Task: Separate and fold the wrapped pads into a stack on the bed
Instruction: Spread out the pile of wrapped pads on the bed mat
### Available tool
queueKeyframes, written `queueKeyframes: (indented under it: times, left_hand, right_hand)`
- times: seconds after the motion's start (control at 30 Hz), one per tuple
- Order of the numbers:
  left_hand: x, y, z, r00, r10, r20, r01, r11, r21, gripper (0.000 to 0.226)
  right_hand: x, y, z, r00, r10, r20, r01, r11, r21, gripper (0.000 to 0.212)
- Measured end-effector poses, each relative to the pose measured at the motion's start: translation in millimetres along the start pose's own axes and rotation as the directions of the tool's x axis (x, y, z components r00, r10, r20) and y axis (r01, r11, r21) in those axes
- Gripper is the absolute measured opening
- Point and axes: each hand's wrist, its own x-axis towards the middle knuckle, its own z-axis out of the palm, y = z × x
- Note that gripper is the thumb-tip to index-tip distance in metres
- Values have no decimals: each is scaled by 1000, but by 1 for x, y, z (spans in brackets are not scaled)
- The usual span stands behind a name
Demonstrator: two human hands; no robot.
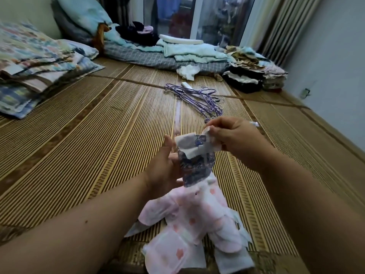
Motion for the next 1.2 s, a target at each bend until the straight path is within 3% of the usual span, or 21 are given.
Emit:
queueKeyframes:
  times: [0.13, 0.23, 0.33, 0.43, 0.6, 0.73, 0.87, 0.93, 1.13, 1.2]
  left_hand:
    - [1, 5, 7, 999, -44, -24, 46, 994, 96, 91]
    - [1, 6, 11, 997, -78, -13, 79, 995, 65, 99]
    - [-1, 8, 15, 997, -50, 52, 48, 998, 34, 97]
    - [-2, 10, 17, 998, -5, 59, -1, 995, 101, 97]
    - [-2, 13, 19, 998, 69, 11, -69, 941, 331, 87]
    - [-6, 29, 28, 982, 184, 51, -190, 928, 320, 54]
    - [-7, 47, 38, 955, 233, 182, -286, 882, 374, 46]
    - [-8, 51, 42, 951, 219, 218, -290, 877, 384, 41]
    - [-7, 40, 37, 979, 161, 122, -202, 795, 572, 47]
    - [-10, 30, 28, 985, 123, 118, -170, 735, 657, 35]
  right_hand:
    - [-4, -16, -12, 999, -41, 5, 40, 991, 130, 24]
    - [-6, -25, -22, 997, -73, -6, 73, 986, 153, 26]
    - [-8, -33, -31, 991, -123, -48, 117, 986, -115, 26]
    - [-9, -40, -35, 979, -197, -55, 150, 875, -460, 24]
    - [-9, -50, -31, 982, -189, 18, 161, 777, -609, 25]
    - [-8, -62, -27, 965, -198, 169, 260, 726, -637, 34]
    - [-9, -74, -26, 939, -238, 247, 343, 667, -661, 41]
    - [-9, -78, -28, 936, -265, 232, 352, 677, -647, 42]
    - [-14, -78, -35, 954, -293, 67, 272, 747, -607, 28]
    - [-17, -76, -39, 949, -315, -2, 257, 779, -571, 24]
